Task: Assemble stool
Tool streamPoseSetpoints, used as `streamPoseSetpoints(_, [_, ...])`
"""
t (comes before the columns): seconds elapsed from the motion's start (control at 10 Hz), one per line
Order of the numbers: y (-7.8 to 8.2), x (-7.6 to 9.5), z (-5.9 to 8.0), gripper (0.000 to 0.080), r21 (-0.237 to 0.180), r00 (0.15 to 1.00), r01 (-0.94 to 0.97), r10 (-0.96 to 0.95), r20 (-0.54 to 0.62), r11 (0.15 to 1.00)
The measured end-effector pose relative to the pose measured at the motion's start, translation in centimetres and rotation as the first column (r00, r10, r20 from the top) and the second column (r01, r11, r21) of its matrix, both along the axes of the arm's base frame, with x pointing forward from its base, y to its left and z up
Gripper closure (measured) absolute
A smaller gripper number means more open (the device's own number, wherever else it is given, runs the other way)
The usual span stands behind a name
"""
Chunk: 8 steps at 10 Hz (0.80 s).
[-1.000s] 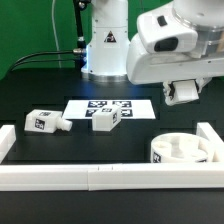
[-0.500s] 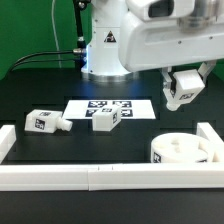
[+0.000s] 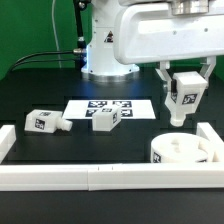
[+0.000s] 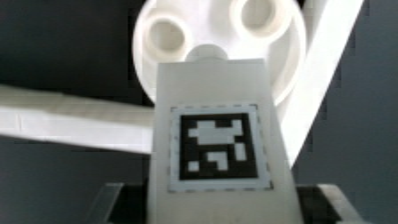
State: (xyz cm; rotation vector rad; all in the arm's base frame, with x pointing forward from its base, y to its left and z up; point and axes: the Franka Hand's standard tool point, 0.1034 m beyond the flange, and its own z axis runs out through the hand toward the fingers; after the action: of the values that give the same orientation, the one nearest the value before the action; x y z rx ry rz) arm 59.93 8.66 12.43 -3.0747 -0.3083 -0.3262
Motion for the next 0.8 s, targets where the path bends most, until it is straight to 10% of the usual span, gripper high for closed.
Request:
streamPoseSetpoints(0.2, [0.0, 2.6, 0.4, 0.0465, 0.002, 1.0, -0.002, 0.002, 0.009, 1.0])
streamPoseSetpoints(0.8, [2.0, 2.6, -1.1, 0.0465, 0.014, 1.0, 0.01, -0.01, 0.005, 1.0])
